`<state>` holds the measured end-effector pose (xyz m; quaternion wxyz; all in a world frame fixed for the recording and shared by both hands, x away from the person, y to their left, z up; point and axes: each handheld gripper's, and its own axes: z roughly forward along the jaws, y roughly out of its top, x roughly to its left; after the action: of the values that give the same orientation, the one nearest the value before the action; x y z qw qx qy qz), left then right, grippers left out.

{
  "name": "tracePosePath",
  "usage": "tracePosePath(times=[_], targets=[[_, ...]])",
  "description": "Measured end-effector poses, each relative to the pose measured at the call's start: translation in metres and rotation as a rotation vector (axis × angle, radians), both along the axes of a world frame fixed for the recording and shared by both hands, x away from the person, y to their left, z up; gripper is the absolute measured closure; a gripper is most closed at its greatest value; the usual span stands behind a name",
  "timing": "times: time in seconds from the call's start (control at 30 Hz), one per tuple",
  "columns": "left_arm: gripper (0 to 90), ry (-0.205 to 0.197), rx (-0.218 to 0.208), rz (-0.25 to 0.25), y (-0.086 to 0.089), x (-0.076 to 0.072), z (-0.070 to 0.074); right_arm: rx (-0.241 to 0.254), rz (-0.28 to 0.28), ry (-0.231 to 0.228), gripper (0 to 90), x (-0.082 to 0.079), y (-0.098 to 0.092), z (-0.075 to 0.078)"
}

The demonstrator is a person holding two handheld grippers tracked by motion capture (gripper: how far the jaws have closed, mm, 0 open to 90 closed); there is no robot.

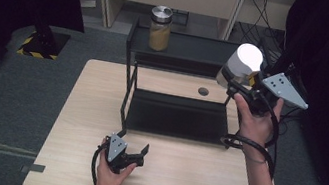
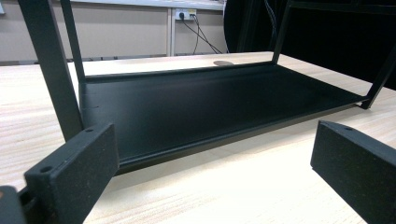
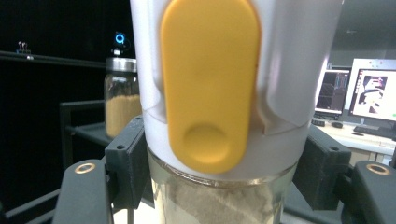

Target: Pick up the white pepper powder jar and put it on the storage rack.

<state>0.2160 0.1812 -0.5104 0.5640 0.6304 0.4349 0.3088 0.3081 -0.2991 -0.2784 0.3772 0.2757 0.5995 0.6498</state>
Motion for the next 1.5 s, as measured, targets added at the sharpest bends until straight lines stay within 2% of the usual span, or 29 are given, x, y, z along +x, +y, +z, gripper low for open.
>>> tracePosePath(times=[0.3,0.4,0.43,0.67,0.97,1.1,1.2,1.5], targets=[[0.1,0.003,-0.004,0.001,0.0,0.0,0.0,0.009,-0.021,-0.016,30.8,0.015,0.006,0.02],[0.1,0.007,-0.009,0.002,0.001,0.001,0.0,0.006,-0.044,-0.007,30.8,0.027,0.011,0.03],[0.1,0.007,-0.008,0.002,0.001,0.001,0.0,0.006,-0.044,-0.007,30.8,0.027,0.011,0.03],[0.1,0.008,-0.004,0.001,0.0,0.001,0.001,-0.002,-0.079,0.034,30.8,0.053,0.019,0.042],[0.1,0.009,-0.003,0.0,0.0,0.001,0.001,-0.031,-0.114,0.111,30.8,0.08,0.025,0.049],[0.1,0.009,-0.001,0.0,0.0,0.001,0.001,-0.054,-0.118,0.134,30.8,0.086,0.025,0.053],[0.1,0.007,0.003,-0.001,0.0,0.001,0.001,-0.053,-0.117,0.152,30.7,0.09,0.025,0.052],[0.1,0.005,0.009,-0.002,-0.001,0.001,0.001,-0.031,-0.102,0.157,30.6,0.1,0.024,0.047]])
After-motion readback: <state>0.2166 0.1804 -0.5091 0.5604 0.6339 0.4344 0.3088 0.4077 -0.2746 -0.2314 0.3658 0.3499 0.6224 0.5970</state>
